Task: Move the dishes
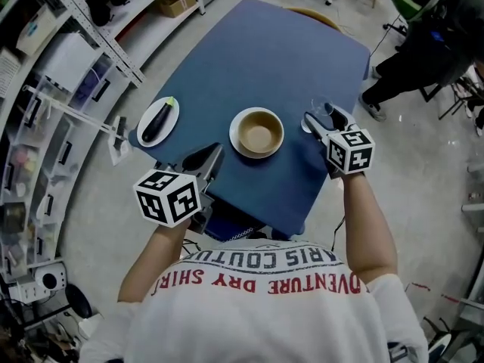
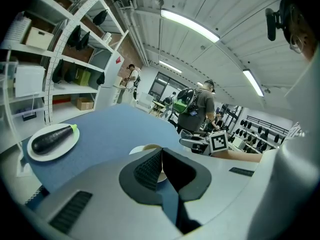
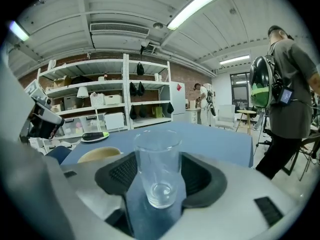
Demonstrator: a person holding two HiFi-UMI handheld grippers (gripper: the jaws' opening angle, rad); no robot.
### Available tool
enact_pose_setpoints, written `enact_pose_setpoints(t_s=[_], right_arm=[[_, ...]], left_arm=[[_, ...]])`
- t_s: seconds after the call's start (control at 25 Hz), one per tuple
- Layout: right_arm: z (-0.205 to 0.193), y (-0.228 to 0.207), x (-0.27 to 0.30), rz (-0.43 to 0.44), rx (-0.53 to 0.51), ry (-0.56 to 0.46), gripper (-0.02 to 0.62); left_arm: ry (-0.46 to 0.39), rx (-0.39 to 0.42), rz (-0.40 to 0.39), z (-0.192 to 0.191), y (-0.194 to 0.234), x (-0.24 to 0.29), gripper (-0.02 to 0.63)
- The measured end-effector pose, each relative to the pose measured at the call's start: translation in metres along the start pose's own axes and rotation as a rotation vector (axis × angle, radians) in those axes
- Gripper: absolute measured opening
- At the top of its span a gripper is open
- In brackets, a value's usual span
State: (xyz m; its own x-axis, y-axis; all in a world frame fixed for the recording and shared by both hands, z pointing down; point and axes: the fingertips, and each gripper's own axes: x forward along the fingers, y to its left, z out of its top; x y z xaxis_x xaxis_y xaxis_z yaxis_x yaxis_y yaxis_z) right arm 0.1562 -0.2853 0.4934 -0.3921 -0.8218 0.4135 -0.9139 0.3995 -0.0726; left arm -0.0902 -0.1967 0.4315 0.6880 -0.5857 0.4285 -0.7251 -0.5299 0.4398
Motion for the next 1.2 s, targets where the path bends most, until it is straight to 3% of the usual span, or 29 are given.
enact_pose_setpoints(t_s=[0.36, 0.64, 0.96, 1.2], right_arm=[[0.007, 0.004, -0.006, -0.036, 0.003, -0.02, 0.291], [0.04, 0.014, -0.048, -0.067, -0.03, -0.072, 0.301], [0.073, 0.068, -0.071, 0.04, -0.052, -0.134, 0.301], [0.053, 0.122, -0.046, 0.137, -0.069, -0.051, 0.301]], left_arm=[[0.004, 0.005, 0.003, -0.004, 0.002, -0.006, 0.028], [-0.024, 0.004, -0.01, 0.004, -0.001, -0.009, 0.028], [-0.053, 0.01, -0.016, 0.013, -0.006, -0.013, 0.028], [-0.045, 0.005, -0.01, 0.007, -0.002, -0.014, 0.028]])
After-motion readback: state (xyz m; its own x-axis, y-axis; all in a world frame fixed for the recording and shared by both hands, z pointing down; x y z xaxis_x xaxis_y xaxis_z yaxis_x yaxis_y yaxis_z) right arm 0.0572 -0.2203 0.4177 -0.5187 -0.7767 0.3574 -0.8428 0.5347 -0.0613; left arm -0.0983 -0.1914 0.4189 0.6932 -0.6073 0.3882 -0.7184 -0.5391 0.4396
